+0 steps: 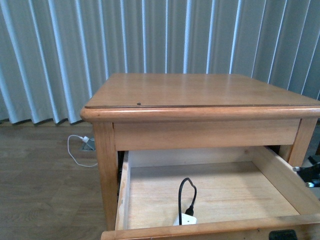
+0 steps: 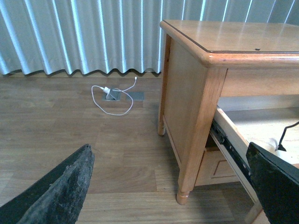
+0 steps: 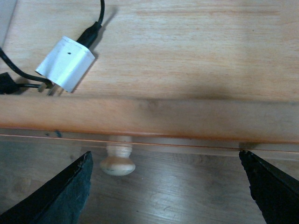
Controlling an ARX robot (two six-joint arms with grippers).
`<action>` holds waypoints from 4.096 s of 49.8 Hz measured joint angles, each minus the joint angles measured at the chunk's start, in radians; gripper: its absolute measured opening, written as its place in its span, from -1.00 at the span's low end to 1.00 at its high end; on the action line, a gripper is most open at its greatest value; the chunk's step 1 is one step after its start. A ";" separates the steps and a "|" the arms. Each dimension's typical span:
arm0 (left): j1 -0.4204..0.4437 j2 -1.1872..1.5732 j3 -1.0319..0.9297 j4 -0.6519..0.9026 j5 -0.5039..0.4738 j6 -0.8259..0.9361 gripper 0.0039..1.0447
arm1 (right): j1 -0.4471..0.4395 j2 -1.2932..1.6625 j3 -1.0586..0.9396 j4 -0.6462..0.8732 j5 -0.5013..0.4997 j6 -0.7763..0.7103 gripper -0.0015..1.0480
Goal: Put charger into drawer
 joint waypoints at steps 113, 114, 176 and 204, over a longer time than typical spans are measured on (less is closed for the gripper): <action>0.000 0.000 0.000 0.000 0.000 0.000 0.89 | 0.055 0.621 0.470 0.535 0.227 0.162 0.83; 0.000 0.000 0.000 0.000 0.000 0.000 0.89 | 0.054 0.608 0.462 0.527 0.219 0.162 0.83; 0.000 0.000 0.000 0.000 0.000 0.000 0.89 | -0.043 -0.852 -0.306 0.116 0.204 -0.021 0.45; 0.000 0.000 0.000 0.000 0.000 0.000 0.89 | -0.245 -1.141 -0.462 0.055 0.090 -0.108 -0.97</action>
